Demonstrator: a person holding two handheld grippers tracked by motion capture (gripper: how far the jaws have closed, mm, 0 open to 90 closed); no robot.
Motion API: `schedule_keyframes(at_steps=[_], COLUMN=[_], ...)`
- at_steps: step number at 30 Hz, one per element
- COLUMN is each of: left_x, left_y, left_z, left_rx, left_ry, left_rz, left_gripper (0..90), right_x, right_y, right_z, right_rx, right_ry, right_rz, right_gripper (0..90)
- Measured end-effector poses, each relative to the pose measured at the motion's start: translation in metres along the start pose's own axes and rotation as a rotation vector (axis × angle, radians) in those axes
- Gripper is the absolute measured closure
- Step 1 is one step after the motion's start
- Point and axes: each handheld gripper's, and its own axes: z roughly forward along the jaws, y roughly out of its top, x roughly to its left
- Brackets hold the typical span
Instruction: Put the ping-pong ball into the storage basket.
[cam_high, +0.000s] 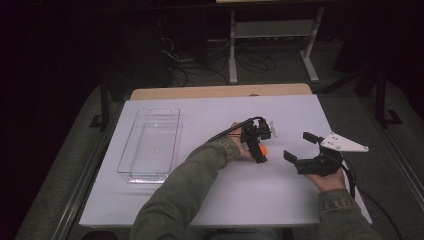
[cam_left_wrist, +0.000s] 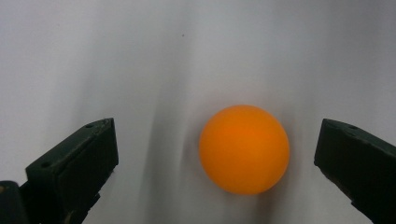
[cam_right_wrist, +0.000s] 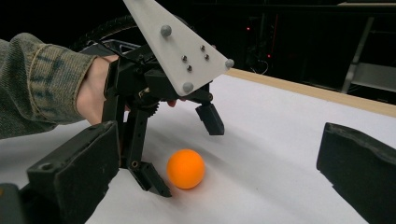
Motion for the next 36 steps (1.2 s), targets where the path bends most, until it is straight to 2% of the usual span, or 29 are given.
schedule_keyframes(at_steps=[9, 11, 16, 17, 18, 20, 24, 32, 36], left_x=[-0.0018, -0.0024, -0.0033, -0.0035, -0.0034, -0.0036, -0.0044, -0.0051, -0.0055], left_y=[0.0002, 0.0003, 0.0013, 0.0014, 0.0013, 0.0011, 0.0018, 0.0018, 0.0021], left_z=[0.0003, -0.0001, -0.0009, -0.0010, -0.0012, -0.0014, -0.0029, -0.0026, -0.0024], left_rx=[0.019, 0.022, 0.022, 0.025, 0.026, 0.023, 0.022, 0.026, 0.026], left_ry=[-0.010, -0.015, -0.013, -0.012, -0.015, -0.024, -0.035, -0.047, -0.045], left_rz=[0.006, 0.015, 0.022, 0.025, 0.024, 0.024, 0.036, 0.044, 0.044], left_gripper=[7.3, 13.7, 16.8, 19.7, 19.7, 26.0, 31.6, 49.2, 50.4], right_x=[-0.0001, -0.0001, 0.0001, -0.0002, -0.0002, 0.0000, -0.0001, -0.0001, -0.0003], right_y=[-0.0002, -0.0002, 0.0000, 0.0001, 0.0001, 0.0002, 0.0002, 0.0002, 0.0002], right_z=[0.0001, 0.0002, -0.0004, -0.0009, -0.0009, -0.0009, -0.0012, -0.0015, -0.0019], right_rx=[0.002, 0.003, 0.001, -0.002, -0.002, -0.002, -0.004, -0.006, -0.010], right_ry=[0.001, 0.002, 0.001, 0.008, 0.008, 0.007, 0.008, 0.002, -0.005], right_rz=[0.002, 0.002, 0.001, -0.003, -0.003, -0.004, -0.003, -0.001, 0.000], right_gripper=[0.0, 0.0, 0.6, 3.2, 3.2, 3.2, 3.1, 2.1, 0.6])
